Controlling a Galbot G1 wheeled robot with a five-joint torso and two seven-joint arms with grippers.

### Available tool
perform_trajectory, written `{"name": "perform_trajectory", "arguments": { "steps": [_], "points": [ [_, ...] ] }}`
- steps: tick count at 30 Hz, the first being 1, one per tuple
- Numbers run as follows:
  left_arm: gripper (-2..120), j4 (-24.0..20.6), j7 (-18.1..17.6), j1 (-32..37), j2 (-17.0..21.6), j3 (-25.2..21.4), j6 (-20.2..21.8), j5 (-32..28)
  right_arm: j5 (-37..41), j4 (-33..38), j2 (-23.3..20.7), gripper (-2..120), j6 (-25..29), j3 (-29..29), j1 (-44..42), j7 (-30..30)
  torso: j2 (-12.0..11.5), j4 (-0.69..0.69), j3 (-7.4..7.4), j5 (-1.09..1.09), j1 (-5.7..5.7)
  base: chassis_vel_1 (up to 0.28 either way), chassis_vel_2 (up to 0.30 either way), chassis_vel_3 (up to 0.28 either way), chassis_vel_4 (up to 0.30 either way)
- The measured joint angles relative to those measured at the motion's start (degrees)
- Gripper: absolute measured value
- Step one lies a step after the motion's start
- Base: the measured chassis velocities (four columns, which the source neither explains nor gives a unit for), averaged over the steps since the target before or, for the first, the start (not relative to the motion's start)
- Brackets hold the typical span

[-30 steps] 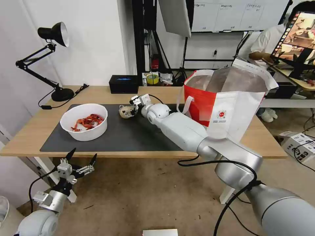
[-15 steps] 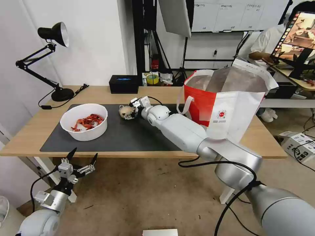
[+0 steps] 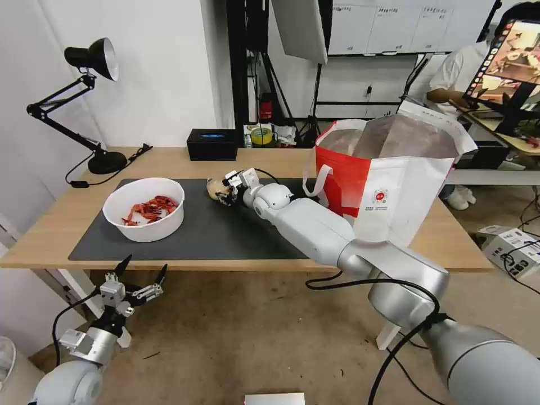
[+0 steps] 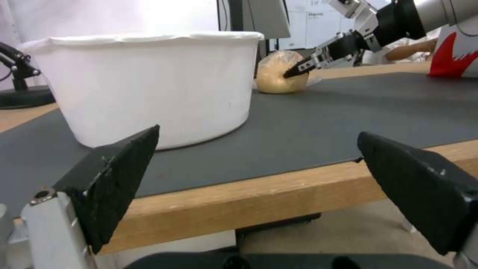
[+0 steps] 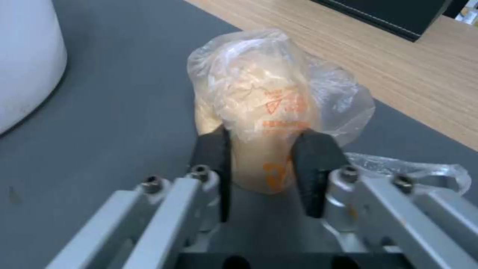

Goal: Pick up the trash from the table and place it into the takeout bag.

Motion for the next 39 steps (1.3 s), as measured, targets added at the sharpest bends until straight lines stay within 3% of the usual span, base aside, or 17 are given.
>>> {"name": "perform_trajectory", "arguments": {
  "steps": [4,6,8,9,18,33,39],
  "points": [
    [100,-0.02,-0.02,-0.01,0.05,0.03,0.00,0.00,0.64,0.44,-0.07,15,-0.09,0.16,-0.17,0.51,0.00,0.00,0.00,0.00,0.00,0.000,0.000,0.000,0.000],
    [100,-0.03,-0.23,-0.18,0.23,0.14,-0.01,-0.02,1.34,3.82,-0.92,0,-0.32,2.26,-1.37,2.87,0.00,0.01,0.00,0.00,0.00,0.000,0.000,0.000,0.000],
    [100,-0.06,-0.36,-0.24,0.25,0.25,-0.01,-0.02,1.90,6.96,-2.36,0,-0.35,2.44,-1.96,4.34,0.00,0.02,0.00,0.00,0.00,0.000,0.000,0.000,0.000],
    [100,-0.14,-0.46,-0.26,0.24,0.40,-0.01,0.00,2.79,14.01,-6.13,0,-0.35,2.30,-3.32,6.76,0.00,0.01,0.00,0.00,0.00,0.000,0.000,0.000,0.000],
    [100,-0.13,-1.22,-0.45,-0.07,1.23,-0.03,0.78,5.26,30.84,-16.31,0,-0.51,1.72,-7.59,11.96,0.00,-0.01,0.00,0.01,0.00,0.000,0.000,0.000,0.000],
    [100,-1.42,-2.25,-0.28,-0.24,1.43,0.02,1.36,7.55,48.50,-24.07,0,1.33,7.20,-10.07,17.13,0.00,0.01,0.00,0.01,0.00,0.000,0.000,0.000,0.000],
    [100,-2.01,-2.55,0.17,-0.38,1.20,0.06,1.58,8.60,58.04,-28.18,0,1.27,12.44,-10.87,20.96,0.00,0.01,0.00,0.01,0.00,0.000,0.000,0.000,0.000]
  ]
}}
